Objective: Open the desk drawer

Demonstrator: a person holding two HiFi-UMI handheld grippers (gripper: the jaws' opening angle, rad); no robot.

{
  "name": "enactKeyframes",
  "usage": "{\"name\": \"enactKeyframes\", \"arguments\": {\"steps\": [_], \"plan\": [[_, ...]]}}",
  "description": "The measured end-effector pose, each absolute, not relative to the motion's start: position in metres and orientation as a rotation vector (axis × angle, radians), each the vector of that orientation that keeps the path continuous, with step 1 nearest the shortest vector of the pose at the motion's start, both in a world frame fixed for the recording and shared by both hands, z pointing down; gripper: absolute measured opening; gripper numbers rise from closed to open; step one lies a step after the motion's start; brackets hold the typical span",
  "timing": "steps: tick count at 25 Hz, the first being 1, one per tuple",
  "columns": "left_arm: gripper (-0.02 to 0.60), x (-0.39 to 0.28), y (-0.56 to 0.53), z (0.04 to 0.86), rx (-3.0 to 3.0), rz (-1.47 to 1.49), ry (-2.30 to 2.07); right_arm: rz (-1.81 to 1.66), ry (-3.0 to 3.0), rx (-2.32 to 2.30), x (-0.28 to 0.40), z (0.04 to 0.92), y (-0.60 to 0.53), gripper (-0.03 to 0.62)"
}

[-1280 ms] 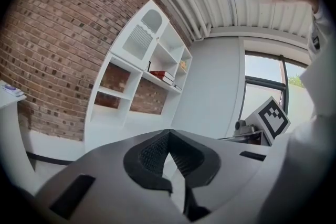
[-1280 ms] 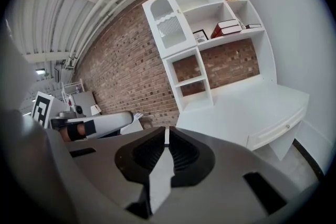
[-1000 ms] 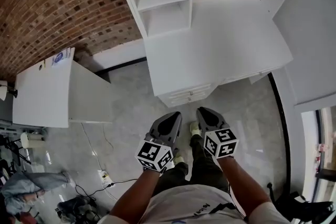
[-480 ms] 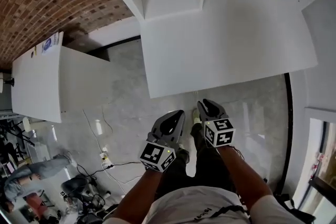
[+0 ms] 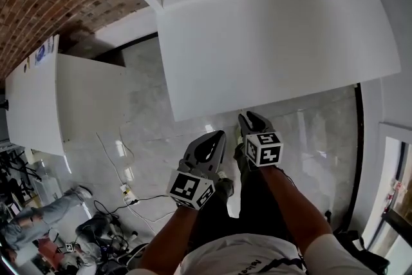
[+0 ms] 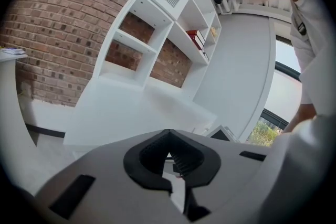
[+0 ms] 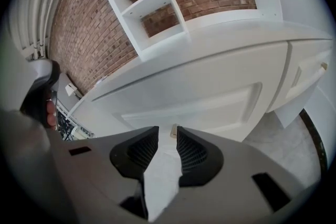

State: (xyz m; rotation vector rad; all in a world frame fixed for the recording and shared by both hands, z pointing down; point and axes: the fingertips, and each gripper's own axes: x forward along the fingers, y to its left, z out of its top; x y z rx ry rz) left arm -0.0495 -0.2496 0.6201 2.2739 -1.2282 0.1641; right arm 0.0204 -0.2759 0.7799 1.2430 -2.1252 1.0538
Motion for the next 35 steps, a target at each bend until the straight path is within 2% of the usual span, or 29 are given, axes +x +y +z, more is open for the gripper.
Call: {"name": "enactKeyframes", "arguments": {"steps": [14,20,35], "plan": [[0.012,-0.059,-0.244,0.65,2.279,0.161,-1.212,1.005,-2.073,1.293,0.015,0.827,-0.291,0.112],[0.012,-0.059,-0.24,0.647,2.28,0.16,-1.202,1.017,-2.079,1.302,0.013,0.825,-0.29,0.077],[0.012,-0.063,-0.182,0.639,2.279,0.176,-1.173,1.026,-2.001,1.327,0.029,0.825,-0.223,0.075]]}}
